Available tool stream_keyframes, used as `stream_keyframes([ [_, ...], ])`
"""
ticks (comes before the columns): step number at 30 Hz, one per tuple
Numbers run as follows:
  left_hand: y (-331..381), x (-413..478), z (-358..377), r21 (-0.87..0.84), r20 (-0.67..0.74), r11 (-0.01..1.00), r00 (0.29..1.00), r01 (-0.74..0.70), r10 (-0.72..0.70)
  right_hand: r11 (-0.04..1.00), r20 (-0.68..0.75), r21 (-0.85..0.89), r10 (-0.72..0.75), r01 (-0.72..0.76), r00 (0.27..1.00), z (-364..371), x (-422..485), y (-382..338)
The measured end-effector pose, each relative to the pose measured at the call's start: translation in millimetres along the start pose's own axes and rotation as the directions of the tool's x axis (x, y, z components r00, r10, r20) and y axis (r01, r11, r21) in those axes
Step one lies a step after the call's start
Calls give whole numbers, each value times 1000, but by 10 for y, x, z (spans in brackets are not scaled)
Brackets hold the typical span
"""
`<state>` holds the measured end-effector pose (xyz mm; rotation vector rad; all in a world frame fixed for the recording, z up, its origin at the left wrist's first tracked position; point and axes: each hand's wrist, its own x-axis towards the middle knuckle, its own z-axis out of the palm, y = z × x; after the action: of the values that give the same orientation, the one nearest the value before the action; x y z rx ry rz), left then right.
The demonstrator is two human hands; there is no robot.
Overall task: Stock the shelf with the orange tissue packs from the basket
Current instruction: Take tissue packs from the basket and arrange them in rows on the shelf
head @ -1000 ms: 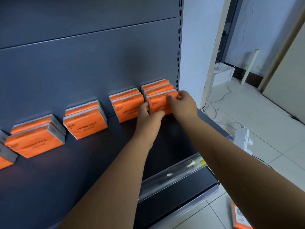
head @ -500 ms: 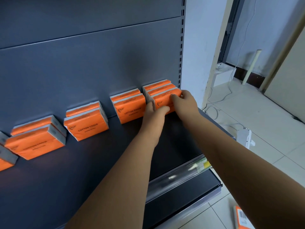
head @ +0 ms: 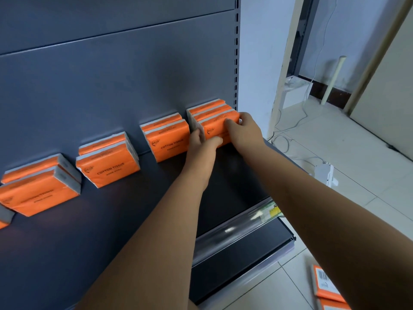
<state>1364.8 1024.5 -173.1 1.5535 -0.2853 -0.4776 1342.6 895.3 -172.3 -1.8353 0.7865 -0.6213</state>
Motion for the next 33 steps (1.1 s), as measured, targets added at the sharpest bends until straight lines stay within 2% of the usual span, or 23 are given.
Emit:
stream_keyframes([
  [3, -11, -63, -4, 69, -25, 997, 999, 32, -30, 995, 15, -104, 7, -5, 1000, -28, -47, -21],
  [5, 9, -168, -1, 122, -113, 990, 992, 73, -59, 992, -5, -125, 13, -13, 1000, -67, -130, -37],
  [8, 62, -410, 20, 369, -248, 929, 967, 41, 56, 976, -109, -215, -54, 29, 993, -146, -327, -55],
  [10, 68, -569, 41, 478, -241, 879, 962, 1, 130, 961, -137, -257, -140, 101, 981, -169, -543, -59],
  [12, 93, -720, 28, 554, -197, 833, 969, -13, 147, 947, -94, -257, -225, 195, 970, -150, -789, -67],
  [14, 128, -857, -73, 673, -195, 739, 956, -31, 218, 922, -41, -272, -298, 277, 954, -123, -1014, -102],
  [17, 140, -1096, -386, 852, -175, 518, 891, -77, 420, 883, 60, -270, -382, 383, 922, -59, -1263, -218],
  [21, 163, -1572, -897, 916, -226, 400, 859, 27, 459, 762, 217, -256, -554, 595, 804, 137, -1627, -518],
  [24, 116, -1975, -1419, 963, -257, 228, 737, 142, 625, 628, 321, -279, -652, 726, 688, 426, -1989, -795],
  [28, 28, -2518, -2280, 925, -372, 172, 714, 339, 592, 474, 497, -212, -701, 855, 512, 975, -2592, -1097],
  [33, -116, -3418, -3323, 859, -436, 44, 685, 510, 583, 368, 644, -54, -698, 928, 314, 1664, -3470, -1331],
])
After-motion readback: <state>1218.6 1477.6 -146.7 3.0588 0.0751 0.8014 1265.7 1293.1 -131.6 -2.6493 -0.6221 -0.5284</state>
